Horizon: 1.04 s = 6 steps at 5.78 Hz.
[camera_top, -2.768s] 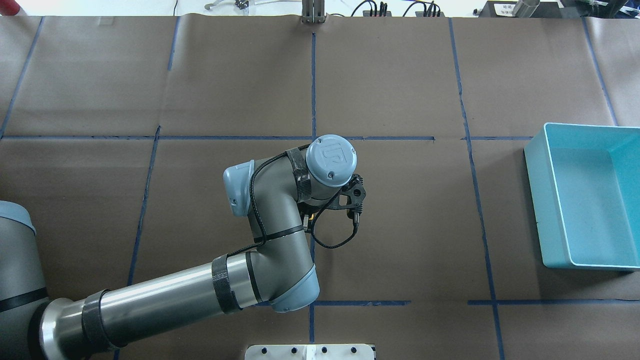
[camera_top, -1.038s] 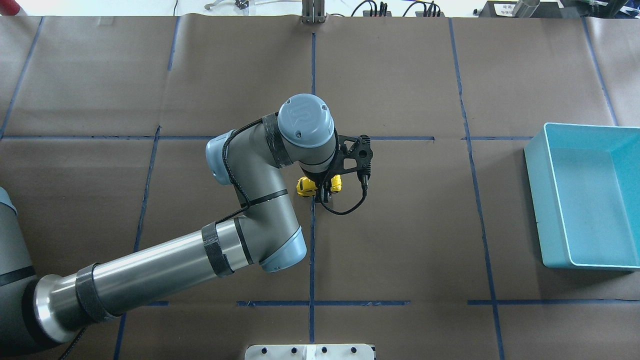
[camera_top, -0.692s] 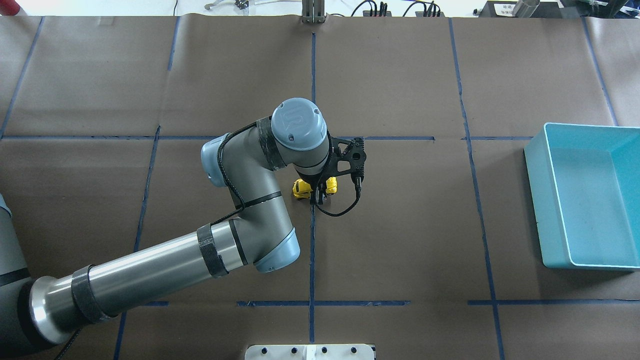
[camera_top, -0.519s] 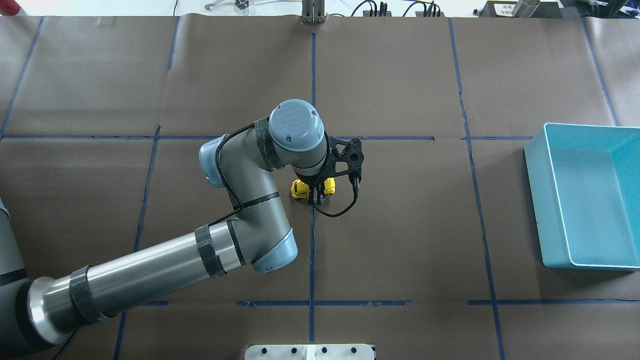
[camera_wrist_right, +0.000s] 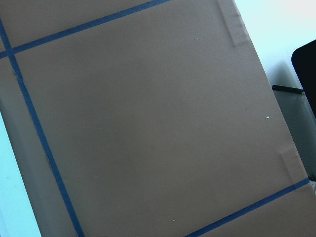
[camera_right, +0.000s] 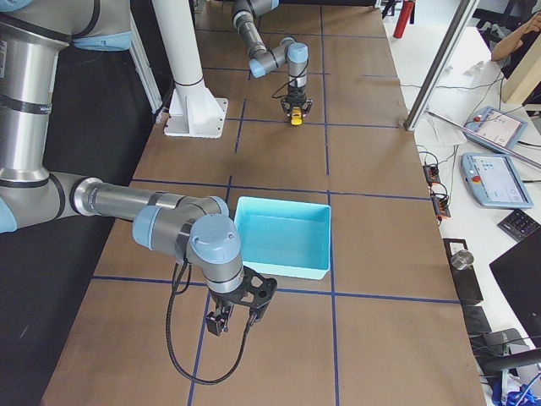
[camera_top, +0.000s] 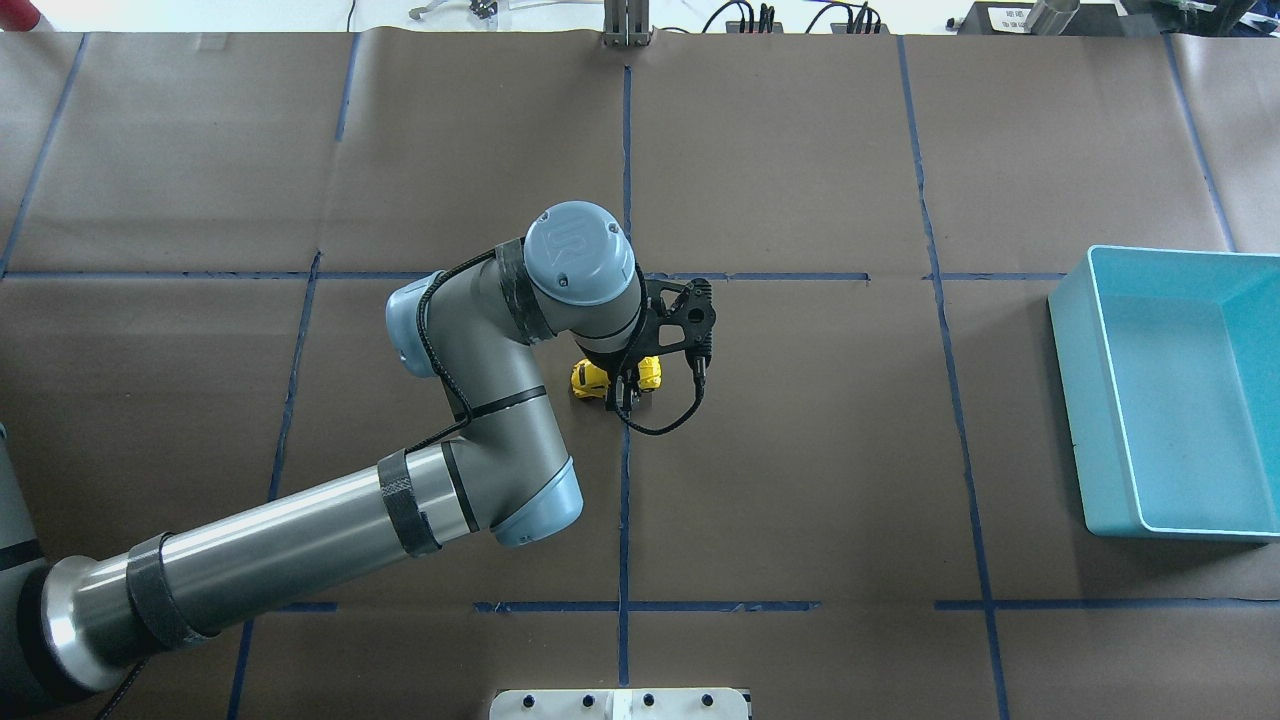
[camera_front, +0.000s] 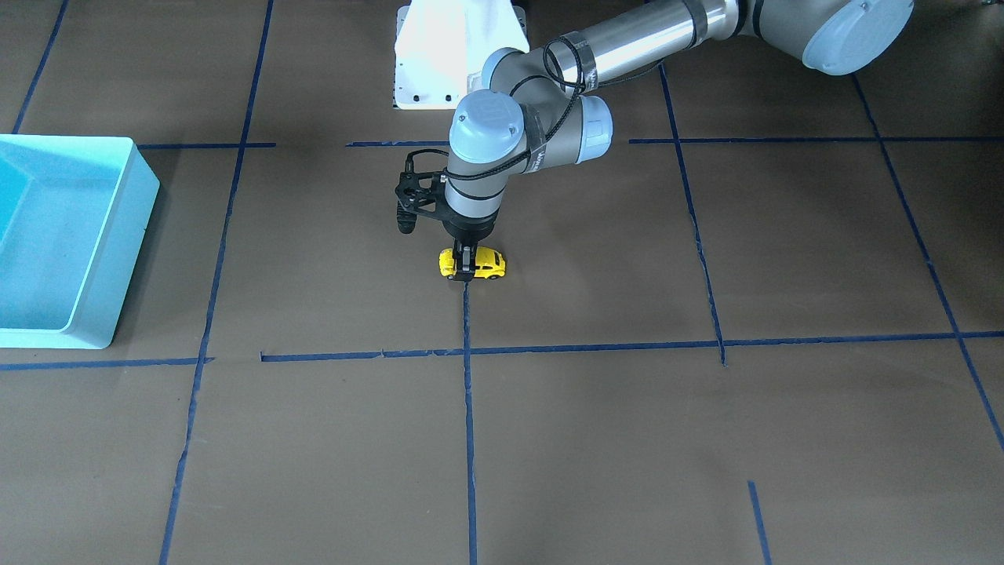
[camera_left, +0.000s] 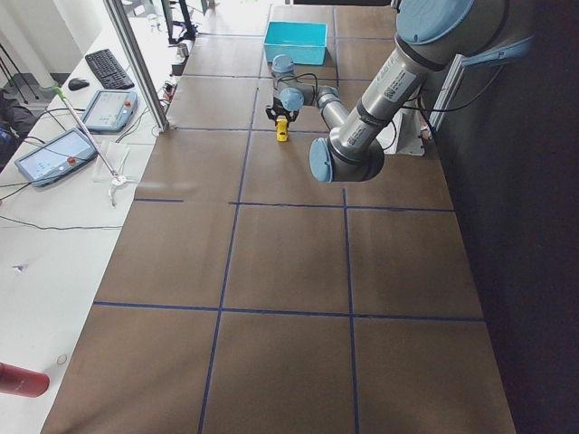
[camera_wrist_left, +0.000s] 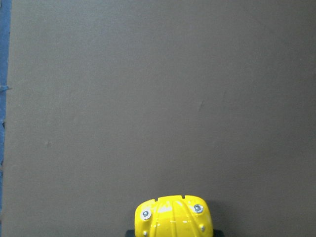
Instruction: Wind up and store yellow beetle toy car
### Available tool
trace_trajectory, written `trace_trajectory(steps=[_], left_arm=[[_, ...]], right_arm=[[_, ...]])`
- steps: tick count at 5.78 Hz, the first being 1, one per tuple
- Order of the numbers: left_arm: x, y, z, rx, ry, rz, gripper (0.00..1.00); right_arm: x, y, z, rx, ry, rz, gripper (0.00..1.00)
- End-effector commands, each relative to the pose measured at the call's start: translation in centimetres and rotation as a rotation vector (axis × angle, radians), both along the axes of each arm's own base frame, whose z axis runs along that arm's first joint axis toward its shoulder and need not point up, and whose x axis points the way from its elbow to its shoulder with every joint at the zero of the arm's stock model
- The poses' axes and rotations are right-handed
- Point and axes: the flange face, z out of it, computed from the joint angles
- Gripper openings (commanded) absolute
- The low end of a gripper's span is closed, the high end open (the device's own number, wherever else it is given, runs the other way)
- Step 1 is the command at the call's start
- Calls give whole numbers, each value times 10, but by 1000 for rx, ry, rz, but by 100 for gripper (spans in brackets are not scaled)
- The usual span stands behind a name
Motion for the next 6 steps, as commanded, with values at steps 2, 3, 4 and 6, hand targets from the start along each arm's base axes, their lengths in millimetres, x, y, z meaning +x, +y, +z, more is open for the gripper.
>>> trace_trajectory(steps=[2, 3, 4, 6], left_arm=[[-14, -2, 15, -4, -3, -8, 0], [-17, -3, 20, -24, 0, 8, 0], [-21, -6, 26, -37, -1, 13, 0], [-28, -5, 36, -51, 0, 22, 0]], right_arm=[[5, -25, -28, 104, 17, 1, 100], [1, -27, -26, 119, -17, -1, 100], [-5, -22, -21, 120, -88, 2, 100], [-14, -15, -16, 231, -111, -155, 100]])
